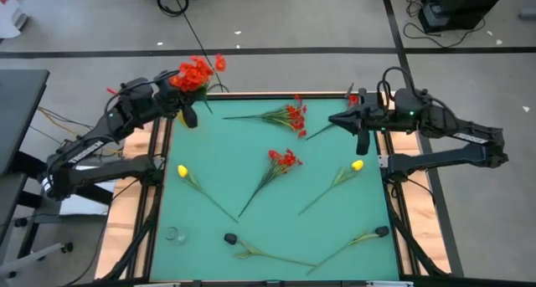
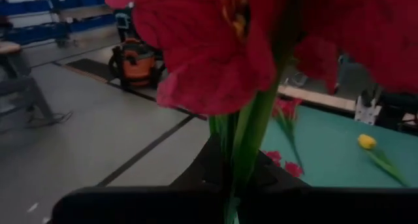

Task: Sort flowers into vase by color
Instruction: Put the orange flowers into the yellow vase

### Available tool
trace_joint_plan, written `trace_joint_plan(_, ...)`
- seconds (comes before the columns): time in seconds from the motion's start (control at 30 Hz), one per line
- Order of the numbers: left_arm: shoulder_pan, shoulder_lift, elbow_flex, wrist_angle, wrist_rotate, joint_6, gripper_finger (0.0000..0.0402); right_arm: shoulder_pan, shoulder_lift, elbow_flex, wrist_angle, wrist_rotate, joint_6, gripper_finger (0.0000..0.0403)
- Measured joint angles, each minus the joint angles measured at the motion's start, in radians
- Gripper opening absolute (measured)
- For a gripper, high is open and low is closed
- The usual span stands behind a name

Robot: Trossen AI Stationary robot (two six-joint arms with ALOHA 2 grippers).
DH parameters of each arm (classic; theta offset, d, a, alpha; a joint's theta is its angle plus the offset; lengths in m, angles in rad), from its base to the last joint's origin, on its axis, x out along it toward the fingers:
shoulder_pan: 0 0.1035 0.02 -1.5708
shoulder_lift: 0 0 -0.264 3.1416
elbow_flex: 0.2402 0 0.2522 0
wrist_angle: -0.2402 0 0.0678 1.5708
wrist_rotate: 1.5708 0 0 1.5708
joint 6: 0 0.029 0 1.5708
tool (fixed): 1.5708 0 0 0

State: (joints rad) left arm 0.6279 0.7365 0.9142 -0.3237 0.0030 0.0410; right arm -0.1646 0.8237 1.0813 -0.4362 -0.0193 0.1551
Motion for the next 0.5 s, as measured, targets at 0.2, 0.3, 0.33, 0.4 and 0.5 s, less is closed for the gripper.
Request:
trace_joint_plan(0.2,0.048,-0.045,-0.004,-0.085,-0.001,0.024,0.0011,0.000,0.018,0.000,0.001,0.000,0.000,0.0023)
trace_joint_plan(0.3,0.094,-0.072,-0.035,-0.081,0.000,0.042,0.0011,0.000,0.029,0.000,0.001,0.000,0.000,0.0025)
trace_joint_plan(0.33,0.116,-0.081,-0.051,-0.082,0.000,0.060,0.0011,0.000,0.033,0.000,0.000,0.000,0.000,0.0024)
trace_joint_plan(0.4,0.165,-0.092,-0.085,-0.078,-0.001,0.073,0.0011,0.000,0.041,0.000,0.001,0.000,-0.001,0.0024)
trace_joint_plan(0.5,0.223,-0.097,-0.116,-0.064,0.024,0.053,0.0011,0.000,0.053,0.000,0.001,0.000,0.005,0.0025)
